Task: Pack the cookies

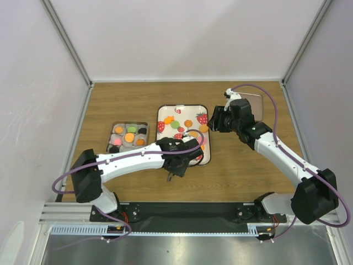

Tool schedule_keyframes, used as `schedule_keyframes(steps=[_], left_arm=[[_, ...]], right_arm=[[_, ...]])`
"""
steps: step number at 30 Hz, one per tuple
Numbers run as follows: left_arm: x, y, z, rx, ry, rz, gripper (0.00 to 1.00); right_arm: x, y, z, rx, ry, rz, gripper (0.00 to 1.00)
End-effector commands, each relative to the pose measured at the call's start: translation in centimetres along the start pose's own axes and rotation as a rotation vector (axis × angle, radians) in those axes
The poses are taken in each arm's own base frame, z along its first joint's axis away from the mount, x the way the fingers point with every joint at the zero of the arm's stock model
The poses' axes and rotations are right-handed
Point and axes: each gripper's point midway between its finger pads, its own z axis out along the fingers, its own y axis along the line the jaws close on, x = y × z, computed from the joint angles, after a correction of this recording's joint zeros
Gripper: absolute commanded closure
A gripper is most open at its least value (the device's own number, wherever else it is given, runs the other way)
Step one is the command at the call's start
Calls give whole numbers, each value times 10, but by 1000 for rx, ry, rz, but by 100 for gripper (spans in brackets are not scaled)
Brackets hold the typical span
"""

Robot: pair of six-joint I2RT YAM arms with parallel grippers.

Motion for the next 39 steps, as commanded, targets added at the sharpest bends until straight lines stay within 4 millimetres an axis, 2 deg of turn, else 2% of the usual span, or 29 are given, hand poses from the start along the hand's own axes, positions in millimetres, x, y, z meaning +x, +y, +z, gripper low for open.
schedule_keyframes(steps=[1, 9, 14, 17, 19, 20, 21, 23, 27, 33, 39], left_arm=[[-23, 12, -28, 5, -96, -22, 64], [-26, 36, -44, -8, -131, -78, 64], [-21, 68, -57, -47, -147, -138, 64], [-13, 93, -70, -70, -168, -202, 64], [-1, 113, -73, -107, -151, -257, 64], [3, 121, -81, -100, -174, -291, 64], [14, 135, -78, -134, -144, -332, 64], [26, 147, -86, -129, -161, -385, 64], [59, 174, -82, -174, -110, -497, 63], [83, 186, -74, -195, -72, -563, 62], [85, 191, -65, -195, -66, -585, 62]], right_arm=[[-20, 10, -6, -23, -58, -20, 46], [-18, 10, -4, -25, -51, -19, 46], [-18, 11, -4, -32, -50, -18, 46], [-16, 11, -2, -33, -41, -18, 47], [-16, 12, -3, -37, -40, -19, 47], [-15, 12, -2, -38, -37, -18, 47], [-15, 13, -2, -39, -36, -19, 46], [-13, 13, -1, -39, -30, -19, 46], [-11, 14, 0, -45, -22, -20, 46], [-10, 16, 1, -55, -17, -20, 46], [-8, 18, 2, -65, -8, -16, 47]])
